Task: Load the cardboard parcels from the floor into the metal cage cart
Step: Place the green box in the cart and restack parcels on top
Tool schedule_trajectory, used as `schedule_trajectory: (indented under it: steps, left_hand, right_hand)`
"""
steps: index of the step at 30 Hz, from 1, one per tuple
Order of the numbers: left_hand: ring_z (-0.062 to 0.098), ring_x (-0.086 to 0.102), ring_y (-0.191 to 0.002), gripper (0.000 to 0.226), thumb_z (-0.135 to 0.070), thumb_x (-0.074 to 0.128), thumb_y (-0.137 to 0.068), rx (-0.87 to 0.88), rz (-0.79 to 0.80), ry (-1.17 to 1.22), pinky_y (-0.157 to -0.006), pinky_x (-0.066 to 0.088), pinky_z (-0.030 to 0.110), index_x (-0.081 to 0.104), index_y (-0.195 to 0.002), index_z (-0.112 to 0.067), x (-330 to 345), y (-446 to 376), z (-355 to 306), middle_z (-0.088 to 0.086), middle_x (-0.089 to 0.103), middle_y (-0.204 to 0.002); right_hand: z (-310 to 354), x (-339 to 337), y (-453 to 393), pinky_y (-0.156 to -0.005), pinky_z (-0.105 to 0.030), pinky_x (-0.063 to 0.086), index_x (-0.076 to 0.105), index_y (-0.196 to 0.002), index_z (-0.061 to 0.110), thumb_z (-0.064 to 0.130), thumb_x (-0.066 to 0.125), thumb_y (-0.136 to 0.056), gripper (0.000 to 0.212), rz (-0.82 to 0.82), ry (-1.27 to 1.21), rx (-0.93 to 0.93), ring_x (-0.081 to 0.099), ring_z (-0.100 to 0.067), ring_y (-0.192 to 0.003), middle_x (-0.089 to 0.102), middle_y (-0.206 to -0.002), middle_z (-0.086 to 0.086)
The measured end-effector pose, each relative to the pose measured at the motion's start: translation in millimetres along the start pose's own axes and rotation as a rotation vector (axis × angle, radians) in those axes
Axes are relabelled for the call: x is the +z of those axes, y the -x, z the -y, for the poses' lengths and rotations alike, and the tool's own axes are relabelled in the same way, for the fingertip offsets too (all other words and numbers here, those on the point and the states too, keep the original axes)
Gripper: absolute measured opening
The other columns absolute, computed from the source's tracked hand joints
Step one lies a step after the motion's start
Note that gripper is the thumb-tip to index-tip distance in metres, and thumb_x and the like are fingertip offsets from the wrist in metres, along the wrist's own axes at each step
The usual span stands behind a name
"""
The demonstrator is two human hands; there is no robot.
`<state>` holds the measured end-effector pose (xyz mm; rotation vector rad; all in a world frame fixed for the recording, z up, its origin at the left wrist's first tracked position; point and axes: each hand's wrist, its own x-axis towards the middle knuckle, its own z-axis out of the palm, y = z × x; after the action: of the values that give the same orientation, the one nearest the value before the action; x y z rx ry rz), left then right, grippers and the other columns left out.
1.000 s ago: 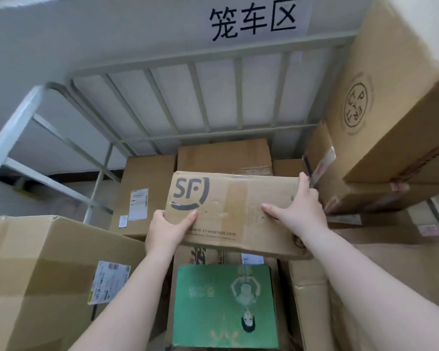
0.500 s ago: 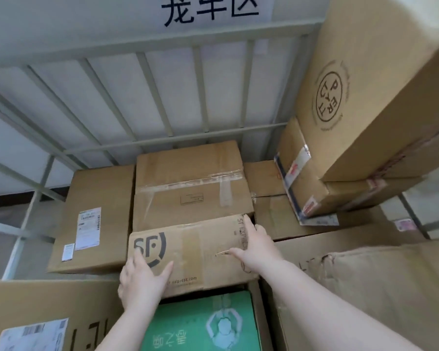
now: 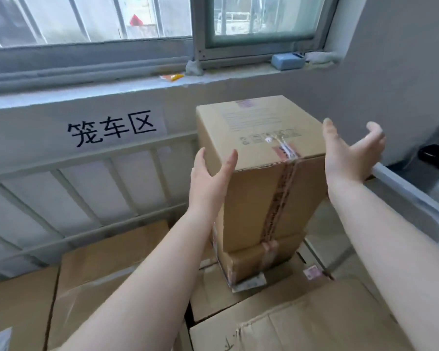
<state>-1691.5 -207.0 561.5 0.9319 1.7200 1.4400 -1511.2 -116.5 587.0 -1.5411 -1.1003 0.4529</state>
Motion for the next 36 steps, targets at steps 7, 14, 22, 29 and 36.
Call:
schedule_trajectory:
  steps: [7,14,22,29,36]
  left_hand:
    - [0.014,0.046,-0.130,0.094,-0.056,0.071,-0.070,-0.036,-0.094,0.093,-0.110,0.036,0.037,0.027,-0.147,-0.026,42,-11,6,-0.008,0.049,-0.141]
    - [0.006,0.056,-0.113,0.076,-0.037,0.083,-0.067,0.049,-0.138,-0.034,-0.099,0.046,0.031,0.045,-0.132,-0.032,28,38,14,-0.018,0.060,-0.118]
    - [0.008,0.050,-0.122,0.088,-0.038,0.080,-0.070,0.018,-0.114,-0.059,-0.102,0.041,0.030,0.032,-0.143,-0.035,13,76,24,-0.015,0.055,-0.129]
    - [0.012,0.026,-0.143,0.096,-0.045,0.070,-0.077,-0.069,-0.125,-0.012,-0.114,0.027,0.033,0.009,-0.151,-0.036,7,89,29,-0.008,0.025,-0.156]
    - [0.024,0.032,-0.138,0.114,-0.047,0.078,-0.070,-0.539,0.067,-0.442,-0.108,0.036,0.037,-0.002,-0.149,-0.029,29,185,171,0.004,0.018,-0.153]
  right_hand:
    - [-40,6,-37,-0.103,-0.040,0.041,0.032,-0.134,0.022,0.055,0.070,-0.075,0.078,0.427,-0.144,0.281,0.045,-0.021,-0.115,0.041,-0.135,-0.003]
    - [-67,-13,-5,-0.100,-0.044,0.043,0.030,-0.118,0.030,0.061,0.070,-0.065,0.073,0.364,-0.197,0.149,0.044,-0.021,-0.119,0.041,-0.128,0.001]
    - [-74,-41,22,-0.102,-0.047,0.044,0.026,-0.125,0.036,0.059,0.072,-0.069,0.076,0.449,-0.200,0.134,0.044,-0.021,-0.120,0.038,-0.126,0.002]
    - [-57,-57,40,-0.117,-0.046,0.022,0.001,-0.150,0.027,0.058,0.060,-0.081,0.096,0.415,-0.211,0.188,0.014,-0.018,-0.145,0.009,-0.158,0.002]
    - [-177,-103,157,-0.118,-0.047,0.008,-0.024,-0.147,0.027,0.073,0.064,-0.065,0.129,1.135,0.725,0.191,-0.019,-0.028,-0.145,-0.030,-0.155,0.001]
